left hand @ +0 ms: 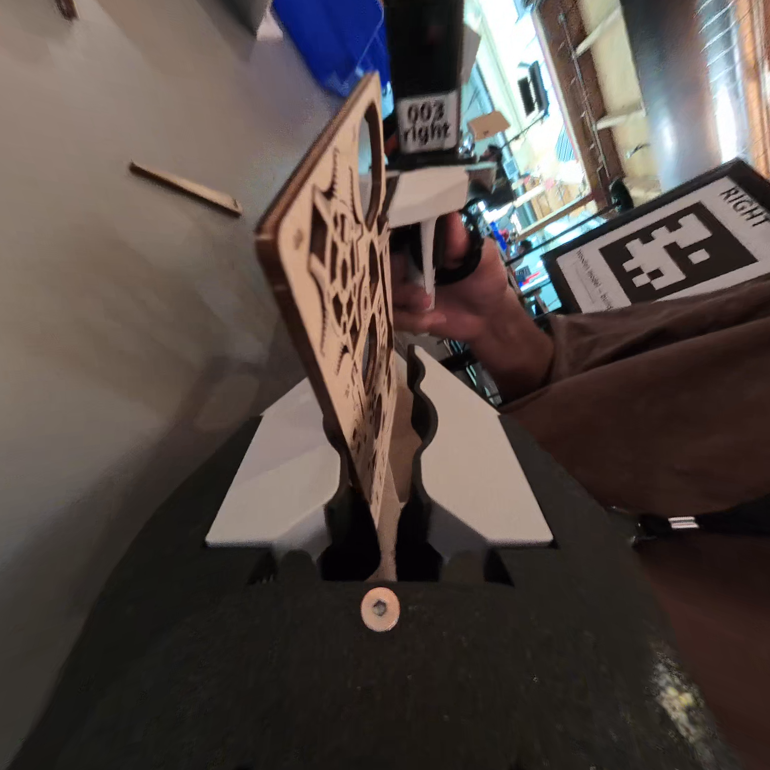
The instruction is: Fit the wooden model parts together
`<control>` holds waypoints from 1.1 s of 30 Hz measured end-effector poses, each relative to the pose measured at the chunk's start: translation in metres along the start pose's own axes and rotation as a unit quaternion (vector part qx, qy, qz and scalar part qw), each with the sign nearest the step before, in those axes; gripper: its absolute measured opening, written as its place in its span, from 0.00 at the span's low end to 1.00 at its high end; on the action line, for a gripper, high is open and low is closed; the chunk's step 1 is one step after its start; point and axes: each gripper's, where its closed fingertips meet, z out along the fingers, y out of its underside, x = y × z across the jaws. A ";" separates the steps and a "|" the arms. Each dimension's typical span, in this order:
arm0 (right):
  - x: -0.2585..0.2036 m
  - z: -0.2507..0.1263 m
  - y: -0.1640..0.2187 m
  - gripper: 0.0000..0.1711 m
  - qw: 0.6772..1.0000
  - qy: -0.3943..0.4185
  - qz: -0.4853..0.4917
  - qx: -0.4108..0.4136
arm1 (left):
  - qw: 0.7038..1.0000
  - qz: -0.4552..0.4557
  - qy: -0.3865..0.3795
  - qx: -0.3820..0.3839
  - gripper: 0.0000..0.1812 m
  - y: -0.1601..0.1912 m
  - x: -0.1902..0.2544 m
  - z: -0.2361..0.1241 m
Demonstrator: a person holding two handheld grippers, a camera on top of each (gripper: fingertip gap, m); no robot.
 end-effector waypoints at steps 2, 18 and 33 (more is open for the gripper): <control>-0.002 0.001 -0.003 0.02 0.999 -0.022 0.026 0.017 | 1.000 0.010 -0.004 0.007 0.07 -0.003 0.002 -0.001; -0.005 -0.003 0.016 0.12 0.975 0.025 -0.202 -0.091 | 0.999 -0.019 0.045 -0.006 0.00 0.002 0.014 -0.001; 0.000 -0.022 0.038 0.23 0.960 0.019 -0.218 -0.173 | 0.994 -0.040 0.080 0.057 0.00 -0.022 0.020 -0.023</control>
